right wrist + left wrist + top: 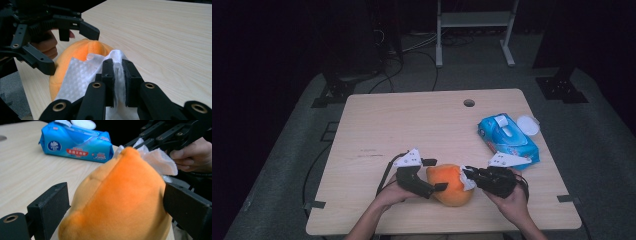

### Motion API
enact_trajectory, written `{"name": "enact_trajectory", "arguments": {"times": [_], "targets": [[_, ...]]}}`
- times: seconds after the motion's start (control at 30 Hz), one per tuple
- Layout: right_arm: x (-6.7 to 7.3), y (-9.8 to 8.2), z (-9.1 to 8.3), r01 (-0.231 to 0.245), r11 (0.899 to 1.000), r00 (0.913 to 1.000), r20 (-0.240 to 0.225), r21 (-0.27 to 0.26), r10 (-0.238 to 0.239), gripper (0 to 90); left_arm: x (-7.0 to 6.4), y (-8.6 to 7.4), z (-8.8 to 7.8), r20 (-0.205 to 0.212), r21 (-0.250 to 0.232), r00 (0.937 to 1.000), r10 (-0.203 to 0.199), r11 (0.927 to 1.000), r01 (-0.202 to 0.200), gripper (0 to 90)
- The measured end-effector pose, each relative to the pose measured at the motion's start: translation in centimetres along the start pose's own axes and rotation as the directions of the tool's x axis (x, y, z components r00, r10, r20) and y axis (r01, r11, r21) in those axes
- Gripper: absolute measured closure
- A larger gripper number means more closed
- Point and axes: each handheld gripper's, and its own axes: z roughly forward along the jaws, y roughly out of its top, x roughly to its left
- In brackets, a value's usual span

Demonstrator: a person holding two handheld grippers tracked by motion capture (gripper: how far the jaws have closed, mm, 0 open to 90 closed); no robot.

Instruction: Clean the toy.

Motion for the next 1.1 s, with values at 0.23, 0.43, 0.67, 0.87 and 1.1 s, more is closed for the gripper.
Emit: {"name": "enact_trajectory", "arguments": {"times": [0.23,0.43,0.67,0.87,1.1], "targets": [[-1.1,-0.4,-0.6,-0.026,1.0,0.9993,0.027,0.009,0.026,79.9,-1.4,0.4,0.1,0.075,0.02,0.9927,0.094,0.9952,-0.096,10.1],[-2.2,-0.6,-1.0,-0.06,0.998,0.9975,0.038,0.014,0.06,79.7,-0.6,-0.7,1.0,0.022,0.071,0.9972,0.071,0.9949,-0.072,6.1],[-1.8,0.0,-1.5,-0.057,0.998,0.9964,0.062,-0.019,0.058,81.4,-2.6,0.9,1.2,0.013,0.047,0.995,0.099,0.9939,-0.099,25.9],[-2.2,0.7,-1.7,-0.117,0.99,0.9929,0.01,-0.076,0.118,81.4,-3.3,2.9,-0.4,-0.043,-0.009,0.99,0.134,0.9909,-0.135,27.4],[-3.3,-0.4,0.8,-0.148,0.989,0.9884,0.035,-0.005,0.148,81.6,-1.2,0.6,0.5,-0.084,0.037,0.996,0.03,0.999,-0.027,26.6]]}}
